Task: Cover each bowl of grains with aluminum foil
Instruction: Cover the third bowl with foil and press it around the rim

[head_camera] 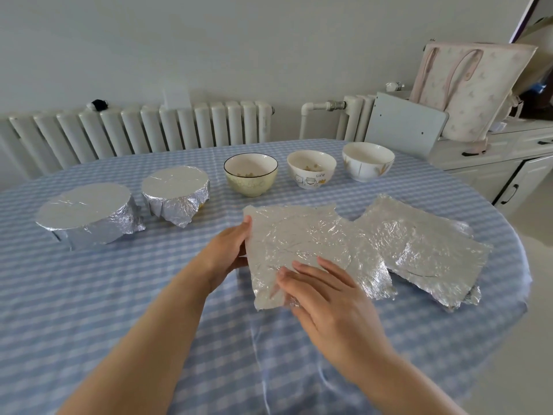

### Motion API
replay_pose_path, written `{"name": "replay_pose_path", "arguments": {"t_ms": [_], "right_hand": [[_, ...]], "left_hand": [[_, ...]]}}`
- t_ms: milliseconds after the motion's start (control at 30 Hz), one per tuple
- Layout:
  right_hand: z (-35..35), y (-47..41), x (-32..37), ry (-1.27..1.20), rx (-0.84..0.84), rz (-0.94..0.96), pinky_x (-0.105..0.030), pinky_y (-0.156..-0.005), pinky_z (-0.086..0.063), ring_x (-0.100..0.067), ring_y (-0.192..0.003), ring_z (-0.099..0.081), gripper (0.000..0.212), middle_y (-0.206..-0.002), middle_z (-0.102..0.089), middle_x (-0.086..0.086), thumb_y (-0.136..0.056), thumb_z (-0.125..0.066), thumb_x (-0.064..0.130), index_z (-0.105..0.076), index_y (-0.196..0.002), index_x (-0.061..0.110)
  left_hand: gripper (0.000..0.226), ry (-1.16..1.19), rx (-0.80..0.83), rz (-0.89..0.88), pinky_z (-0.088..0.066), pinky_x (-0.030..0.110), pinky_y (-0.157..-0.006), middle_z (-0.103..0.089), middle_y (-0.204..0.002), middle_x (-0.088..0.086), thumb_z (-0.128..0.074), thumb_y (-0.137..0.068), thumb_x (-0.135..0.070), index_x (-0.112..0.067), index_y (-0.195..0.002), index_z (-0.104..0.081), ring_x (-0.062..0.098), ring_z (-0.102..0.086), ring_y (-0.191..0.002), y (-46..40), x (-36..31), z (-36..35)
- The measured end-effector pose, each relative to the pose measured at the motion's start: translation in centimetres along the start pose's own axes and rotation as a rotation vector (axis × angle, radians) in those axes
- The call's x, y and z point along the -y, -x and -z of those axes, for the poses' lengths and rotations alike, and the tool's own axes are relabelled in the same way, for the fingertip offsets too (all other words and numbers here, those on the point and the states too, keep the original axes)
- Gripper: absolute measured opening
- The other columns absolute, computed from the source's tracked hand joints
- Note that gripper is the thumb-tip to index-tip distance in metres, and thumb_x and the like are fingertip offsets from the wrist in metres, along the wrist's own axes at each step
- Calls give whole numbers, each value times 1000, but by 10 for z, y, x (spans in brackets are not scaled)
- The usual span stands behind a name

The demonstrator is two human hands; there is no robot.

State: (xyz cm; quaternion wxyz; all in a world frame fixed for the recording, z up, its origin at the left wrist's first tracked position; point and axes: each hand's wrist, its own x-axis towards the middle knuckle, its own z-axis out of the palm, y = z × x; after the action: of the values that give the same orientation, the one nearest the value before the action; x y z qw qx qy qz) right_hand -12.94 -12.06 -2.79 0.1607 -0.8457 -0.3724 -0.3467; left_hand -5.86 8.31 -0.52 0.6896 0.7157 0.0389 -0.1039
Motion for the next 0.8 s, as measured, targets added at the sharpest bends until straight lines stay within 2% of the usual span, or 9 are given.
{"name": "replay_pose_path", "arguments": {"t_ms": [67, 133, 233, 300, 367, 400, 500, 600, 800], "right_hand": [[12, -5, 4, -64, 101, -57, -40, -107, -39, -11, -125, -55, 50, -128, -64, 5, -90, -55, 50, -65, -122, 13], [31, -14, 4, -214, 109, -134, -33, -111, -35, -6, -129, -50, 61, -135, -59, 8, -89, -49, 61, -62, -127, 16], [53, -30, -15, -448, 68, -344, -27, -104, -43, 4, -122, -53, 44, -130, -60, 17, -94, -49, 51, -63, -125, 23], [57, -43, -35, -466, 100, -435, -25, -107, -41, 9, -124, -49, 36, -132, -58, 20, -95, -51, 39, -62, -127, 28], [53, -57, -51, -384, 240, -453, -26, -115, -30, 8, -135, -34, 38, -145, -44, 19, -99, -48, 29, -53, -137, 28], [49, -63, -57, -312, 357, -441, -27, -119, -21, 6, -141, -23, 43, -153, -33, 16, -101, -45, 28, -44, -144, 26], [31, -72, -65, -94, 690, -381, -31, -122, -2, -9, -148, 5, 57, -163, 0, 4, -104, -29, 35, -12, -155, 17], [16, -67, -63, 9, 837, -374, -35, -122, 2, -14, -148, 13, 60, -162, 11, -2, -103, -19, 39, 1, -155, 15], [14, -60, -63, 56, 863, -372, -34, -122, 6, -9, -146, 20, 61, -161, 17, 2, -102, -15, 41, 5, -154, 17]], "left_hand": [[49, 14, -12, -15, -52, 38, -91, -73, -107, 13, -31, -103, -45, -13, -109, -67, 28, -68, -102, 1, 0, -1], [41, 56, -127, -98, -53, 34, -87, -73, -104, 5, -33, -103, -44, -19, -105, -66, 23, -67, -100, -1, -3, -1], [28, 89, -491, -290, -51, 40, -98, -67, -105, -8, -42, -102, -39, -20, -104, -63, 10, -63, -101, -3, -13, 4], [25, -41, -613, -478, -49, 36, -98, -65, -110, -11, -47, -100, -34, -20, -112, -64, 1, -60, -96, 4, -29, 4], [30, -425, -474, -612, -45, 25, -92, -62, -124, -10, -45, -101, -26, -24, -127, -60, -2, -58, -97, 17, -50, -11], [36, -704, -355, -635, -39, 22, -97, -56, -135, -8, -43, -101, -25, -23, -135, -55, 2, -55, -111, 21, -57, -22], [52, -1281, -69, -577, -11, 27, -117, -17, -162, 5, -31, -104, -31, -9, -151, -29, 15, -16, -148, 15, -50, -52], [58, -1457, 14, -443, 0, 33, -121, 2, -163, 11, -20, -104, -34, -6, -154, -11, 19, 2, -150, 1, -27, -56], [60, -1487, 117, -420, 5, 33, -122, 14, -162, 6, -14, -104, -38, -10, -155, 2, 14, 14, -149, -2, -18, -49]]}}
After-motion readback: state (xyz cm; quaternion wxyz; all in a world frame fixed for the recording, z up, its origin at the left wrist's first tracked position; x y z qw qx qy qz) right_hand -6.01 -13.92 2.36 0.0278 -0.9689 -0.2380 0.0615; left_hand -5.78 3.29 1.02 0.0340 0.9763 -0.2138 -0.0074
